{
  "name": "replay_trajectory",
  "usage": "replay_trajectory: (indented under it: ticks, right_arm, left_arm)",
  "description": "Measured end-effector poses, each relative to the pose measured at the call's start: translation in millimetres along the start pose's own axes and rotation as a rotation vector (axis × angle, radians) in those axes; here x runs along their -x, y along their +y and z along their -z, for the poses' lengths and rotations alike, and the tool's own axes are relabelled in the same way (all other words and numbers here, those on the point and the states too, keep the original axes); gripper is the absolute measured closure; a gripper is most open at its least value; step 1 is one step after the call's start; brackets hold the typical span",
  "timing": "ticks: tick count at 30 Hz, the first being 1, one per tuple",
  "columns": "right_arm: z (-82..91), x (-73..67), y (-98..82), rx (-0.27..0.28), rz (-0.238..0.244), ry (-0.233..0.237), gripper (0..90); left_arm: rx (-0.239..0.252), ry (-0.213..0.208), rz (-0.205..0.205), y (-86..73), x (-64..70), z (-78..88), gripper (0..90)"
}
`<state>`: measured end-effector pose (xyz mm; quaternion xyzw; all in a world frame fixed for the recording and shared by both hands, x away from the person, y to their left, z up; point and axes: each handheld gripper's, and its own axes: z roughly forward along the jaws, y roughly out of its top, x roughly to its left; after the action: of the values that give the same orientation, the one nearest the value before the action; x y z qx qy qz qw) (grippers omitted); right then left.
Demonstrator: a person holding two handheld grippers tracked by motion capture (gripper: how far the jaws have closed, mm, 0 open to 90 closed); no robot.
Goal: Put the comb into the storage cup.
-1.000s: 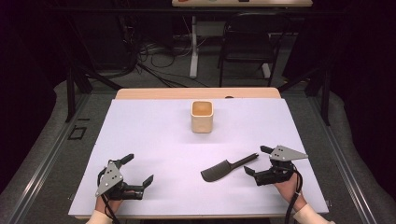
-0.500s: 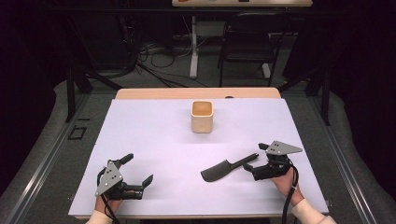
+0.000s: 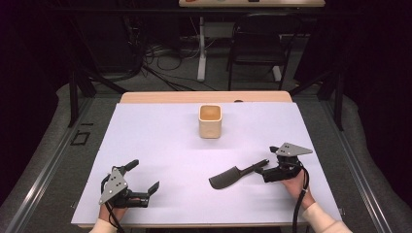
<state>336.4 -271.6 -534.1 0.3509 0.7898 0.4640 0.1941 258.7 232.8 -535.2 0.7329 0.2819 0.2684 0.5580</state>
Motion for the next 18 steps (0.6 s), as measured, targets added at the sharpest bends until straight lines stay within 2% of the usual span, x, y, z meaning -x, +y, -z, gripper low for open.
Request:
replay_trajectory:
  ticks: [6,7,8,9,12,13,14,15,16,17,18]
  right_arm:
    - [-5.7,6.6,0.3,-0.032,-0.029,-0.003,0.7]
    - [-7.8,9.1,0.2,-0.051,-0.032,-0.006,8.6]
    - [-7.8,9.1,0.2,-0.051,-0.032,-0.006,8.6]
    - [-9.8,11.2,-0.1,-0.066,-0.033,-0.005,15.3]
    - [-11.7,13.1,-0.1,-0.090,-0.029,-0.015,19.0]
    - [-12.4,14.6,-0.5,-0.088,-0.029,-0.002,28.1]
    - [-12.7,14.6,-0.5,-0.090,-0.023,-0.017,34.2]
    - [-12.4,15.1,-0.3,-0.095,-0.023,-0.019,45.2]
    - [-12.4,15.1,-0.3,-0.095,-0.023,-0.019,45.2]
    - [-12.4,15.5,-0.5,-0.104,-0.013,-0.036,56.3]
    - [-12.0,16.0,-0.4,-0.118,-0.002,-0.041,60.9]
  left_arm:
    - [0.000,-0.001,0.001,0.0,0.1,0.0,0.1]
    - [-0.001,-0.002,0.000,0.0,-0.3,0.1,0.1]
    - [-0.001,-0.002,0.000,0.0,-0.3,0.1,0.1]
    - [-0.001,-0.002,-0.001,0.0,-0.4,0.0,0.1]
    - [-0.003,-0.005,0.000,-0.1,-0.2,-0.1,0.1]
    - [-0.001,-0.005,0.001,0.0,0.1,-0.2,0.1]
    - [-0.001,-0.005,0.001,0.0,0.1,-0.2,0.1]
    - [-0.001,-0.004,0.000,0.0,0.0,0.0,0.1]
    - [-0.001,-0.004,0.000,0.0,0.0,0.0,0.1]
    - [-0.002,-0.004,-0.001,0.0,-0.2,0.1,0.1]
    - [-0.002,-0.004,-0.001,0.1,0.0,0.1,0.1]
